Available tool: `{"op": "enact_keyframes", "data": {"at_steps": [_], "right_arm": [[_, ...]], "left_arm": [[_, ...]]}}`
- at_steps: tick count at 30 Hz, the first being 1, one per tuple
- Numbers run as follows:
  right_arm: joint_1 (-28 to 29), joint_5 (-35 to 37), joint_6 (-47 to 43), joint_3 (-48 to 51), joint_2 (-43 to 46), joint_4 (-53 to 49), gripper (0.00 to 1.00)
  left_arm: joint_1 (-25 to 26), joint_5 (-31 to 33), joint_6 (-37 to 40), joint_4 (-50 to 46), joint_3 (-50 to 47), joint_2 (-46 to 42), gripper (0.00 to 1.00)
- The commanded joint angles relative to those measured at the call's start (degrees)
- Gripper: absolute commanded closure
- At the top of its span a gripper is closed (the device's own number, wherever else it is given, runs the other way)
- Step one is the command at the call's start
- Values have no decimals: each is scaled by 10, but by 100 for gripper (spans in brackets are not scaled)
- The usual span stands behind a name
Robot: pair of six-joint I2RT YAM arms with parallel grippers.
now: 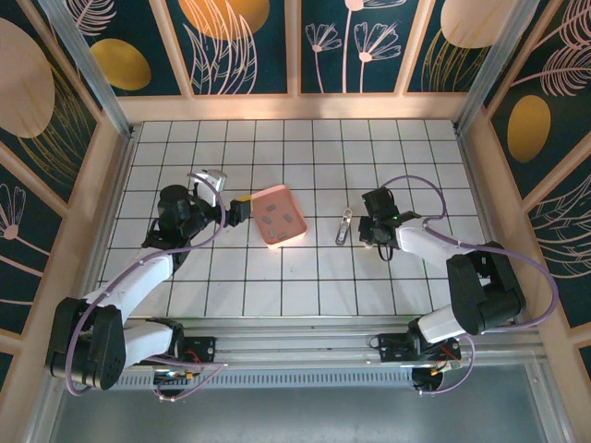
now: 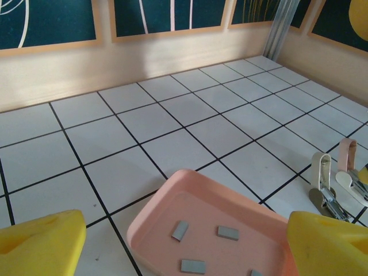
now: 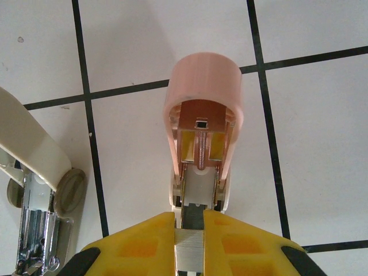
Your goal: Load the staples into the stapler
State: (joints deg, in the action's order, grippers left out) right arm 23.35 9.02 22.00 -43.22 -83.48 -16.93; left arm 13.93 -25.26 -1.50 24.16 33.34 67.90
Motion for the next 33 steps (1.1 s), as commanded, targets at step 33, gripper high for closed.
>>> {"op": "enact_keyframes", "data": {"at_steps": [33], "right_arm": [[-1, 14, 24, 17, -16, -12, 81]], "left_arm": [[4, -4, 10, 2, 15, 4, 10]]}}
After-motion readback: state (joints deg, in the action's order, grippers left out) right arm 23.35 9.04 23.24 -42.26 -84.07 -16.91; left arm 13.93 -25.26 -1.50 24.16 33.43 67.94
